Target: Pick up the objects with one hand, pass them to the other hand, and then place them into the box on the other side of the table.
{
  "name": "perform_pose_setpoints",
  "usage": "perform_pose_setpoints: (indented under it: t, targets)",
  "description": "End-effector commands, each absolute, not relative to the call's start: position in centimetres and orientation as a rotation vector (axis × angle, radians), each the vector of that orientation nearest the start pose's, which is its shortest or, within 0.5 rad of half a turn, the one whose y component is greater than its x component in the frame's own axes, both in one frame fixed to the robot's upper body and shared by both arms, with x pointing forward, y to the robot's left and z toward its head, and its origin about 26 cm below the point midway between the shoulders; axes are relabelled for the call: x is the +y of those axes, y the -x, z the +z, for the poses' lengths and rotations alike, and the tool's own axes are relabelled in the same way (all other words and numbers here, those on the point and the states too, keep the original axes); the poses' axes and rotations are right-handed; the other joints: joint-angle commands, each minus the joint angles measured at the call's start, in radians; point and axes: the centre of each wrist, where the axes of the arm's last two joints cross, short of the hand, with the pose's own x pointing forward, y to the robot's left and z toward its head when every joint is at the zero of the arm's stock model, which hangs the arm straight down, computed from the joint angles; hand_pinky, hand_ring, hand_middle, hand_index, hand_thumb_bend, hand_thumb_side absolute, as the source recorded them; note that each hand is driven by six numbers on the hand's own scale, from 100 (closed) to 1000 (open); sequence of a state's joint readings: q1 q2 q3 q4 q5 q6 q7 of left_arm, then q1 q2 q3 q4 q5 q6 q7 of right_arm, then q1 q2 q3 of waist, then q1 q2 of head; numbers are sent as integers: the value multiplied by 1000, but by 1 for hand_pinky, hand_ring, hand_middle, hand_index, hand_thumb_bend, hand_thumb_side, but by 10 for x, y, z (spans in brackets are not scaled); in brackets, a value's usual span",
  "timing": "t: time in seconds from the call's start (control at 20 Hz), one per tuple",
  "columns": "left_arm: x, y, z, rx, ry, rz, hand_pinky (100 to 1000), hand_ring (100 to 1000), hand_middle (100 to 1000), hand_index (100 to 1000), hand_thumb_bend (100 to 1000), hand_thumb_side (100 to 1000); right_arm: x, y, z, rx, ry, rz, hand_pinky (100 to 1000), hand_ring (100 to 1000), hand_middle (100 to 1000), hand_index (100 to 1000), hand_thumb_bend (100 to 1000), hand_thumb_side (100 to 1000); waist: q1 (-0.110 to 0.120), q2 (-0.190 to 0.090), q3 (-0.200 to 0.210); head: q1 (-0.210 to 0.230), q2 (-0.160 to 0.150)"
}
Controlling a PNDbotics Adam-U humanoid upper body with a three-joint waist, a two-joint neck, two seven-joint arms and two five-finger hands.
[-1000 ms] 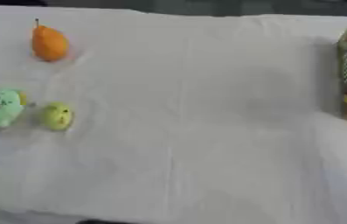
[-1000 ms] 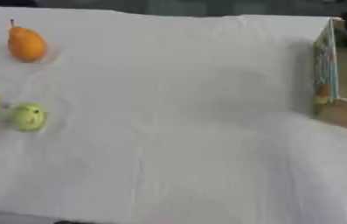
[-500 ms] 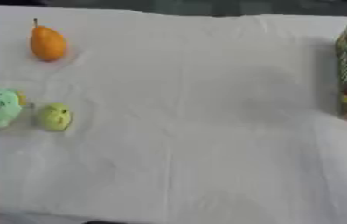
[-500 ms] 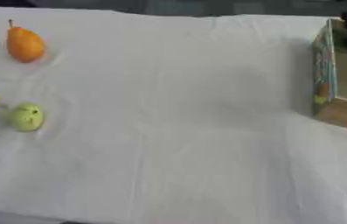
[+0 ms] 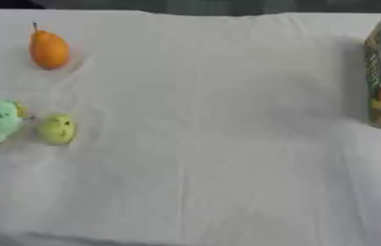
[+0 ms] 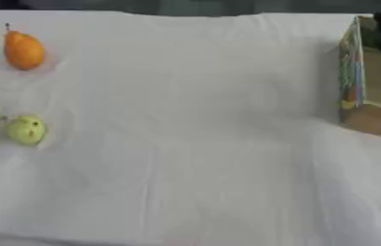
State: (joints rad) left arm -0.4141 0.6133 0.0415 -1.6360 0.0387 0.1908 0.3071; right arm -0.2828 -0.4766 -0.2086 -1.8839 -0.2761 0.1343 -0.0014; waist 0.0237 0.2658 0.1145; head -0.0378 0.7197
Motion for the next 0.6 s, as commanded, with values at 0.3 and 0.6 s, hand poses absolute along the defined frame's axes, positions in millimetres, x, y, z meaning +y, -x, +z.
perform_pose_setpoints:
  t: [0.3, 0.6]
  targets:
    - [380, -343, 257, -1586, -797, -641, 746, 767, 770, 858, 297, 536, -353, -302, 221, -2083, 247, 184, 1000, 1000, 861, 982, 100, 628, 12, -27, 0, -9, -1]
    - [390, -333, 273, -1401, -812, -841, 764, 786, 787, 871, 375, 564, -355, -301, 220, -2076, 261, 192, 1000, 1000, 861, 982, 100, 629, 20, -28, 4, -13, 0]
